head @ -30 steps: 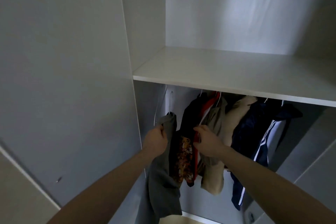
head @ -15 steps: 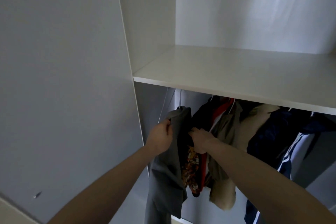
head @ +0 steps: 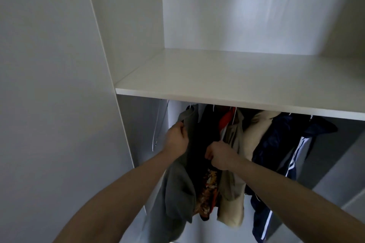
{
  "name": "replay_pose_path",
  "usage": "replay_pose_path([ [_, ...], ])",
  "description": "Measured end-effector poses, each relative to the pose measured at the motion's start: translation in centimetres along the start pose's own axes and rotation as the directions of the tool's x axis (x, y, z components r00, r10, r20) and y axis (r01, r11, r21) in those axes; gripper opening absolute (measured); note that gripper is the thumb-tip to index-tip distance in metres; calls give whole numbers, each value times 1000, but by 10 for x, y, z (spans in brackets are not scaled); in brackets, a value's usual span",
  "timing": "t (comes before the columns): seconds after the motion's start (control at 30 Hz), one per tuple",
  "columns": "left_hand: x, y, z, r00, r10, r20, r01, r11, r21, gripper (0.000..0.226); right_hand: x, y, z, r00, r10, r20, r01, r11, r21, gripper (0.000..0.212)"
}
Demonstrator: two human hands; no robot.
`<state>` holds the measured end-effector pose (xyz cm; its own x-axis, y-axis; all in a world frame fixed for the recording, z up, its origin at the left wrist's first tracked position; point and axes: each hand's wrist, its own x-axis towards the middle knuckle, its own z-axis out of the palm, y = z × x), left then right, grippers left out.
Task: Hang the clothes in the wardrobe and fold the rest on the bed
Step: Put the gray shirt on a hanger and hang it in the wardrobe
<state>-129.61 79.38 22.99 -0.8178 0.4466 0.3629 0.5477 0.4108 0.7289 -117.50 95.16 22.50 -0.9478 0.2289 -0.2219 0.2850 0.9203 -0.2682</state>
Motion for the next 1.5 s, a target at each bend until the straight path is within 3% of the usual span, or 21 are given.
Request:
replay_pose_path([
  [0.33, 35, -1, 55, 992, -82, 94, 87, 995, -54, 25, 2, 14, 7, 1000, -10, -27, 11, 999, 46, 43],
  [0.6, 34, -14, 67, 977, -124, 173, 109, 989, 95, 21, 0, 16, 13, 998, -10, -63, 13, 999, 42, 45],
  [0.77, 26, -27, 61, 972, -175, 157, 162, 982, 93, 29, -1, 14, 12, 999, -20, -36, 22, 999, 43, 45],
  [1.03, 10, -33, 54, 999, -34, -25, 33, 998, -45, 19, -6, 16, 7, 999, -38, -32, 39, 998, 40, 40],
  [1.23, 34, -5, 51, 990, -69, -122, 51, 989, -141, 21, -6, 15, 3, 998, -48, -39, 51, 996, 73, 40],
  [1.4, 57, 12, 64, 978, -207, -11, 203, 968, -147, 23, -8, 14, 5, 998, -33, -48, 38, 995, 92, 40],
  [1.5, 66, 15, 68, 962, -252, 105, 257, 966, -36, 26, -11, 15, 6, 998, -32, -45, 36, 995, 95, 40],
])
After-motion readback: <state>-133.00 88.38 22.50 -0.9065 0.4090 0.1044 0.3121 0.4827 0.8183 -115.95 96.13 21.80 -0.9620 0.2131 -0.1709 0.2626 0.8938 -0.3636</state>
